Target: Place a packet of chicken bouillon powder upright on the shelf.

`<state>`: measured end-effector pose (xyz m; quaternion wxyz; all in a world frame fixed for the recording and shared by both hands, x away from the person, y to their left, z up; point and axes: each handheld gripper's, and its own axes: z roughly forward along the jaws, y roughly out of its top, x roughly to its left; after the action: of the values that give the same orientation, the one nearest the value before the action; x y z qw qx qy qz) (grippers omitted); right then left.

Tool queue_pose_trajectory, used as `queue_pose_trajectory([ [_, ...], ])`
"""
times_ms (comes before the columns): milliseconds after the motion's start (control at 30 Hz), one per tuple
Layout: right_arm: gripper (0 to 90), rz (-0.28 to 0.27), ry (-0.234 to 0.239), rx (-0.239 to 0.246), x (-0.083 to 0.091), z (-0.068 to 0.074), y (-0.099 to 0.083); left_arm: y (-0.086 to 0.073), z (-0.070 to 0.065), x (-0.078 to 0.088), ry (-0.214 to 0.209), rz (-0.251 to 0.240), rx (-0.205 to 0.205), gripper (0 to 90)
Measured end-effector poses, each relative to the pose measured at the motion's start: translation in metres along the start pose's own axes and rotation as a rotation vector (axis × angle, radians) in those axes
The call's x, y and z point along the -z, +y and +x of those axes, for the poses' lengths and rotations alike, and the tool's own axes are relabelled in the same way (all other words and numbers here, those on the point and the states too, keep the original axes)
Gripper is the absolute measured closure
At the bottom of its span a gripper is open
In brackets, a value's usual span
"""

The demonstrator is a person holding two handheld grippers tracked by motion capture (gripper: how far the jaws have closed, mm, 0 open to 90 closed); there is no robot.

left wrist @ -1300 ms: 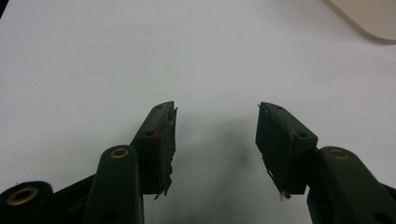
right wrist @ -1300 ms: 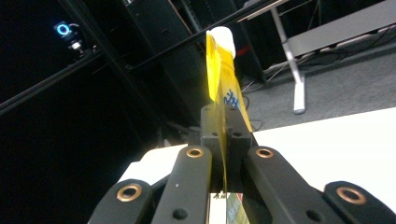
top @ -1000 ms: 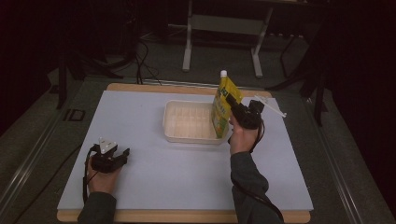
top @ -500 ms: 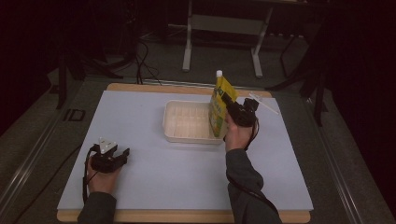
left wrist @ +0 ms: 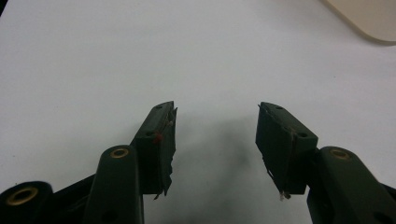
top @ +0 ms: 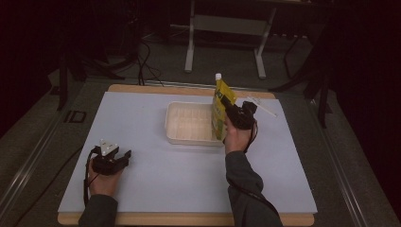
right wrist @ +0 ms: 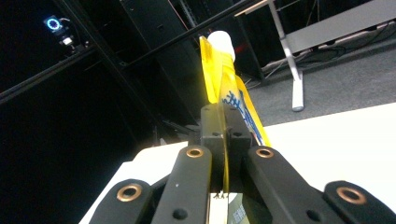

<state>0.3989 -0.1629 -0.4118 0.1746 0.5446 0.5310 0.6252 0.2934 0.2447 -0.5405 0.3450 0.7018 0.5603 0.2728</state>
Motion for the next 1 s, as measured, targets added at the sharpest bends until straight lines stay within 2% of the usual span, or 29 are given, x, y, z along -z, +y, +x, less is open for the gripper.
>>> queue_pose_trajectory([
  [300, 90.0, 0.001, -0.001, -0.015, 0.001, -0.007, -0.01, 0.0, 0.0, 0.0, 0.0, 0.002, -0.002, 47.0],
  [467, 90.0, 0.006, 0.004, 0.009, 0.002, -0.004, -0.016, 0.0, 0.0, 0.0, 0.0, 0.002, -0.003, 47.0],
  [567, 90.0, 0.03, -0.004, 0.04, 0.001, -0.005, -0.022, 0.0, 0.0, 0.0, 0.0, 0.002, -0.001, 47.0],
  [700, 90.0, 0.04, -0.012, 0.039, 0.002, -0.01, -0.026, 0.0, 0.0, 0.0, -0.001, 0.004, -0.002, 47.0],
  [867, 90.0, 0.058, -0.015, 0.073, 0.003, -0.009, -0.024, 0.0, 0.0, 0.0, 0.0, 0.003, -0.002, 47.0],
  [1000, 90.0, 0.067, -0.017, 0.081, 0.003, -0.01, -0.024, 0.0, 0.0, 0.0, 0.0, 0.002, -0.002, 46.9],
])
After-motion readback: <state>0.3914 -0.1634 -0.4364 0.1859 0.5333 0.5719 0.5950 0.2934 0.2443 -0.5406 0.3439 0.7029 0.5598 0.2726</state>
